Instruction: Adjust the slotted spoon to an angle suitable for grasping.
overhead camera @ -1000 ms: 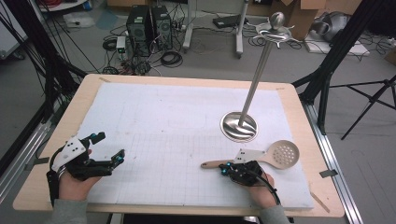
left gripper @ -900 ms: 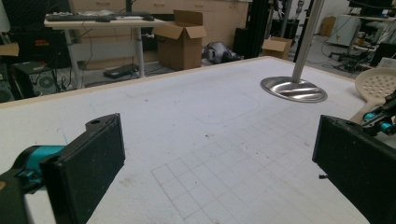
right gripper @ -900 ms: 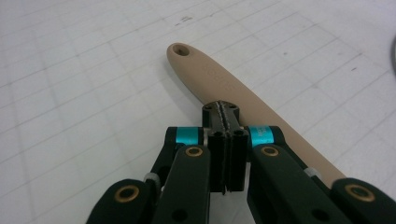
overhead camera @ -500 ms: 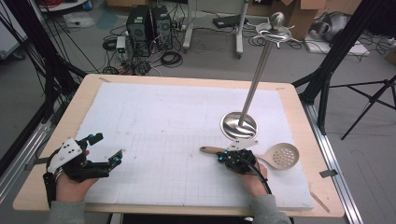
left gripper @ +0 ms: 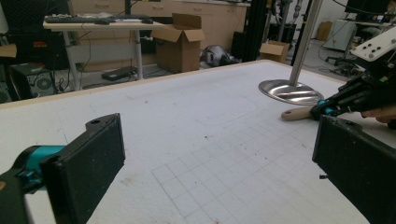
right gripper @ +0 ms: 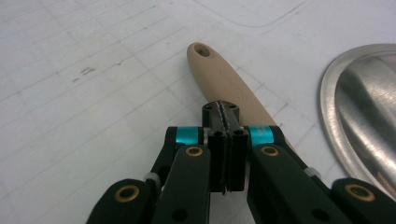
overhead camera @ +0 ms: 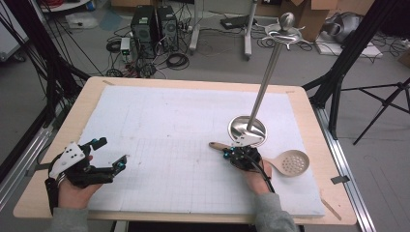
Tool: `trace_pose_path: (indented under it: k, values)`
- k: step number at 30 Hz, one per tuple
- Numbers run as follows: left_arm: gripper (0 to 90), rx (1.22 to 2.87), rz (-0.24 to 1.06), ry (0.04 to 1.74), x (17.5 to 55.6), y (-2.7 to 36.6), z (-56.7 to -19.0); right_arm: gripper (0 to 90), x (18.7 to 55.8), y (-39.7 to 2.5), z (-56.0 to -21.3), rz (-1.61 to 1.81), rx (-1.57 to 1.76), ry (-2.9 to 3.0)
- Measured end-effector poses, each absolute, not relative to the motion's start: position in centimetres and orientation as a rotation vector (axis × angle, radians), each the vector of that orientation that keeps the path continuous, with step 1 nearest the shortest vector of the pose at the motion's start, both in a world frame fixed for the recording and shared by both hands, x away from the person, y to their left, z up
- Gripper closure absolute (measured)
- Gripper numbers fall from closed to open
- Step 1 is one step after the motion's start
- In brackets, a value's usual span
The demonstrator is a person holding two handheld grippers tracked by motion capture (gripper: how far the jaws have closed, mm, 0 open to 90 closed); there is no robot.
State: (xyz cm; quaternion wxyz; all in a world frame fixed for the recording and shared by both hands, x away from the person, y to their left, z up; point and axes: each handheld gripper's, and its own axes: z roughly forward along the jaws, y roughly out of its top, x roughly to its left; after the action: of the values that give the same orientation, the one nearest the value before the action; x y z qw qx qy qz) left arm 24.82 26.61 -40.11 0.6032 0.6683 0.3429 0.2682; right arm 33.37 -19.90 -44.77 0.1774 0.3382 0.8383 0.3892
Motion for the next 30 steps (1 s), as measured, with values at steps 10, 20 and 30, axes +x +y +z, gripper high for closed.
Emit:
trace_pose_path:
  k: [10, 20, 30]
  values:
    - [2.8, 1.548, 0.615, 0.791, 24.8, 26.5, -40.2, 90.0, 32.6, -20.8, -43.4, 1.164, 0.957, 2.346]
    - [2.8, 1.551, 0.613, 0.785, 24.9, 26.5, -40.1, 90.0, 32.0, -25.3, -42.2, 1.159, 1.045, 2.288]
    - [2.8, 1.545, 0.609, 0.788, 25.0, 26.5, -40.1, 89.9, 31.1, -27.7, -39.7, 1.231, 0.937, 2.31]
